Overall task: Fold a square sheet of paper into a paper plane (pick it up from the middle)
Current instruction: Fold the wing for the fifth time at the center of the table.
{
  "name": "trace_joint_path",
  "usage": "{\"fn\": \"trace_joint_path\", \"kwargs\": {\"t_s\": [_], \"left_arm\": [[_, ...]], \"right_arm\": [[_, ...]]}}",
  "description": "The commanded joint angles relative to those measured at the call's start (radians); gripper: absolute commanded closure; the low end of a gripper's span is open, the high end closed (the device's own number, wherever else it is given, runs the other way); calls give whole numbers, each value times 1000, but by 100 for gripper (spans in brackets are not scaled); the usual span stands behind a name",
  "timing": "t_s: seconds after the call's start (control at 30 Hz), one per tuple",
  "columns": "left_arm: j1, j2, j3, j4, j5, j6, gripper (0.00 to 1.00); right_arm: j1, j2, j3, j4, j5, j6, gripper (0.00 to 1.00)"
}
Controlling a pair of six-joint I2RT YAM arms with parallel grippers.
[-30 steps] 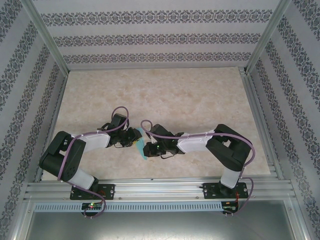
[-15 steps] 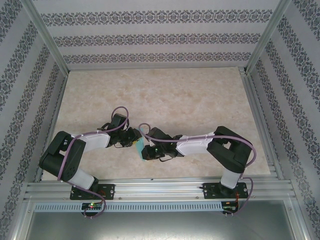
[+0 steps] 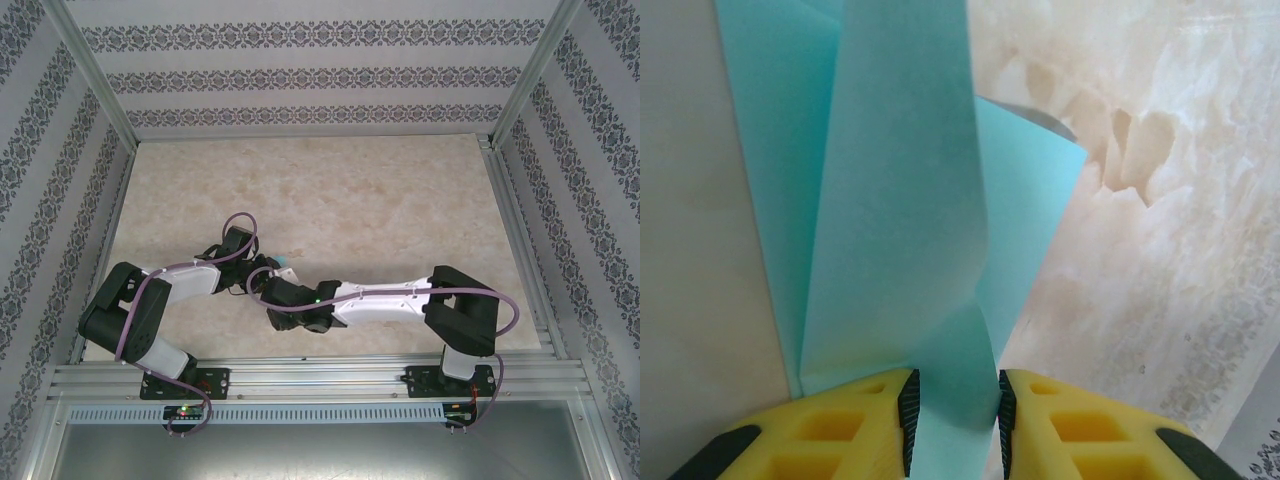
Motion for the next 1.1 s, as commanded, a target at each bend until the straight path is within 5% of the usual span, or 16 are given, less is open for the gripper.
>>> {"fn": "trace_joint_path", "kwargs": {"t_s": [0.0,0.77,1.07], "left_arm": [[12,20,0,-112,-45,-17,68],[12,32,8,-117,-38,-21,69],[12,31,10,-120,-34,-22,69]], "right_arm": [[20,56,42,-107,137,-62,57],[67,186,143,-172,185,-98,59],[67,188,120,-212,249,-108,79]]}}
